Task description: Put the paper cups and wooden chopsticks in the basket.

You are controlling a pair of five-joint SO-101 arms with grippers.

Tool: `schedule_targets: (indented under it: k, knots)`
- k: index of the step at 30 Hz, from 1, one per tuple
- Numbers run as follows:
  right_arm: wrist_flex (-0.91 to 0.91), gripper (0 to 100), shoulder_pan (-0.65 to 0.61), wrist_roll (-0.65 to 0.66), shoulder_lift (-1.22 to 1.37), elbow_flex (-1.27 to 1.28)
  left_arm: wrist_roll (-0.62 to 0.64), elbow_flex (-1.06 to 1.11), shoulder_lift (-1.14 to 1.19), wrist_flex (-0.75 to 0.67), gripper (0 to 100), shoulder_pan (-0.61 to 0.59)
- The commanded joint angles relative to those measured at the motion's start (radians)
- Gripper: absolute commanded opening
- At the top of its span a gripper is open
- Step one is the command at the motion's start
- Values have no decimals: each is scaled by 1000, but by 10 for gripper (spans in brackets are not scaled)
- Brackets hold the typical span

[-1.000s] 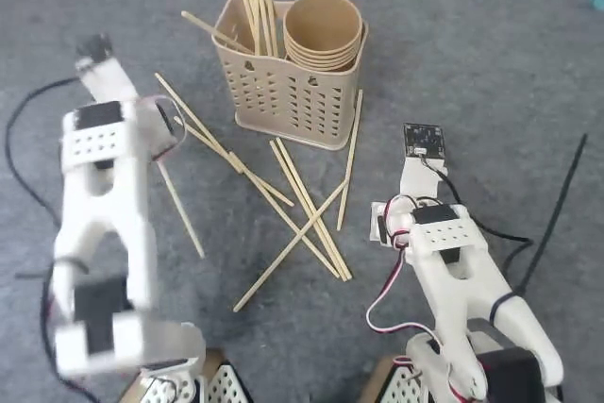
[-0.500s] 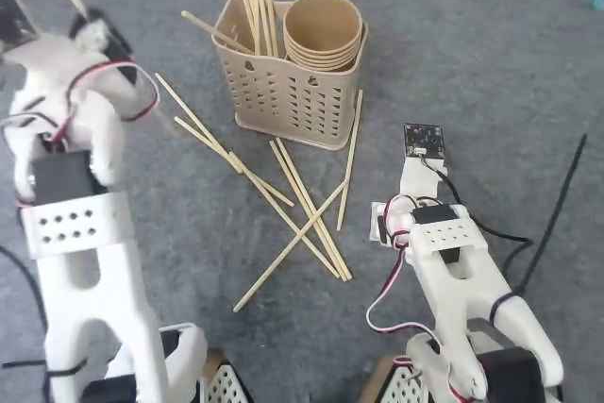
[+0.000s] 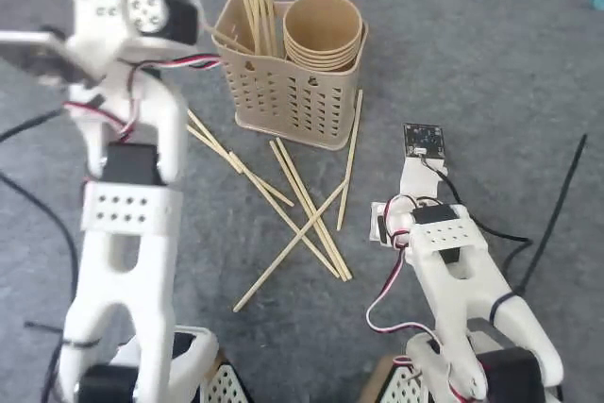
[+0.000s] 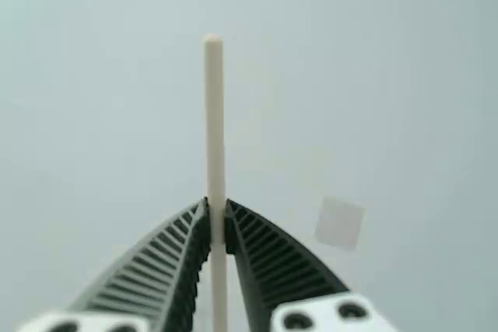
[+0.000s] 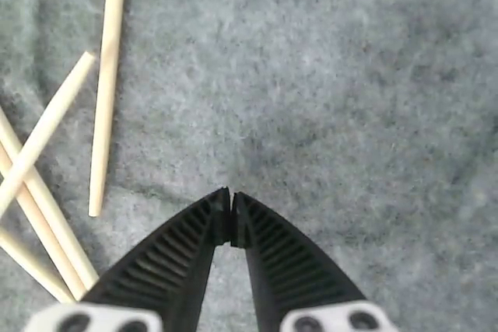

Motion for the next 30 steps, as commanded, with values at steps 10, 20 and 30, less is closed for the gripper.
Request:
schedule_targets:
  k: [10,20,30]
  knots:
    - [-16,8,15,-5,-39,0,-176,-62,245,3,14,8]
    - [-36,8,15,-5,-33,0,-170,-7,242,109,237,8]
    - [-36,8,15,-5,-33,0,-170,-96,63,397,114,-60]
